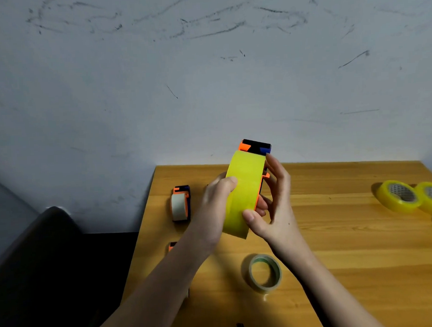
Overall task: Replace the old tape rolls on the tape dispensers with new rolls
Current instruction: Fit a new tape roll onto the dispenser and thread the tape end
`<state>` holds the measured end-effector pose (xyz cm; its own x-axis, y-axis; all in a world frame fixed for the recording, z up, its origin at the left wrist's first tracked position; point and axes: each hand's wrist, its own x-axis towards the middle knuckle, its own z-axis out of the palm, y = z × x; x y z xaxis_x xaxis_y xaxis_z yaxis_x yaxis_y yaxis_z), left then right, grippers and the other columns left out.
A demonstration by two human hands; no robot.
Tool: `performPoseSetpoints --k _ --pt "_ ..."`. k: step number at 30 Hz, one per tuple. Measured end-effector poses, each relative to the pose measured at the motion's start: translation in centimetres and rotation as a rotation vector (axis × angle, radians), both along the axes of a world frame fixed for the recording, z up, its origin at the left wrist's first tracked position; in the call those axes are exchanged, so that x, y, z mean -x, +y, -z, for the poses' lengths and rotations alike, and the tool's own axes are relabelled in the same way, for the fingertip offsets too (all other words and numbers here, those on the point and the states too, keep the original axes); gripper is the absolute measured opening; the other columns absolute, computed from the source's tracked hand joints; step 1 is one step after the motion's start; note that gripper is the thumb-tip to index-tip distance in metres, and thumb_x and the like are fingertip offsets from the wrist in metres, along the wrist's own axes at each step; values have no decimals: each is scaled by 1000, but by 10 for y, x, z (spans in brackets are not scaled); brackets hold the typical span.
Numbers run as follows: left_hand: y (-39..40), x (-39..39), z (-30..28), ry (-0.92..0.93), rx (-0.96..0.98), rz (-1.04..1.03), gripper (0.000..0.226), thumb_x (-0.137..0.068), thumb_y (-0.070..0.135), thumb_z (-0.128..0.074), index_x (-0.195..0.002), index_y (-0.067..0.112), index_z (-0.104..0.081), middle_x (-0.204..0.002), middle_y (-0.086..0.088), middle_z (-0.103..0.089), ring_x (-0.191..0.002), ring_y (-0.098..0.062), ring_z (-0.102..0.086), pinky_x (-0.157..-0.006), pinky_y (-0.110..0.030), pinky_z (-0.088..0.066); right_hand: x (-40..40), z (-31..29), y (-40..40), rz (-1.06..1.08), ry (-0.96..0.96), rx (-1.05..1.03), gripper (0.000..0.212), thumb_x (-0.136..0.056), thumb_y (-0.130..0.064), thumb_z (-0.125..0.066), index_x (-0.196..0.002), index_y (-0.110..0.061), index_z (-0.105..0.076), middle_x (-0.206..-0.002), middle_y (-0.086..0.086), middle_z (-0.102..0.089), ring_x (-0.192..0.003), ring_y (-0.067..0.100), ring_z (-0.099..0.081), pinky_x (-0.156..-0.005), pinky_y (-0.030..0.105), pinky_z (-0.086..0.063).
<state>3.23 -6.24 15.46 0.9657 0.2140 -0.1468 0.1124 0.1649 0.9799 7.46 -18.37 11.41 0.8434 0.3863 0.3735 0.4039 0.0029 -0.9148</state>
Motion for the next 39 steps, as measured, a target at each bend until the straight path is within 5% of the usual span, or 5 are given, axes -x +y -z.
performPoseSetpoints --k 10,16,22,32,39 --pt "5 1 -1 125 71 8 92 -45 56 -52 -129 17 -51 -119 -27 -59 -109 -45 -56 -99 -61 -41 2 1 0 -29 108 -52 110 -59 -78 -69 -146 -34 -20 -151 -7 -29 -138 8 -34 -96 32 -50" --pt "2 2 -1 99 42 -15 61 -63 50 -48 -114 19 -59 -116 -21 -61 -96 -32 -63 -88 -46 -49 3 3 0 -12 80 -23 108 -62 -76 -68 -146 -28 -19 -151 3 -26 -138 10 -35 -93 27 -50" --pt "4 -2 16 191 78 -35 109 -41 83 -64 -121 9 -58 -106 -21 -66 -97 -38 -65 -94 -57 -48 2 6 -4 -1 6 51 105 -63 -73 -69 -147 -37 -16 -148 5 -27 -138 15 -36 -105 38 -45" --pt "11 2 2 12 -53 34 4 -88 32 -59 -86 33 -62 -92 14 -67 -86 -3 -61 -78 -23 -46 1 0 -5 73 83 19 91 -59 -65 -73 -138 -50 -31 -140 -5 -34 -127 8 -46 -103 35 -46" --pt "3 1 6 -259 -372 -41 48 -79 52 -49 -84 4 -53 -70 -3 -50 -68 -12 -47 -66 -44 -40 -2 -27 -18 64 -25 380 86 -67 -66 -57 -141 -29 -33 -137 -14 -35 -130 3 -37 -110 34 -36"
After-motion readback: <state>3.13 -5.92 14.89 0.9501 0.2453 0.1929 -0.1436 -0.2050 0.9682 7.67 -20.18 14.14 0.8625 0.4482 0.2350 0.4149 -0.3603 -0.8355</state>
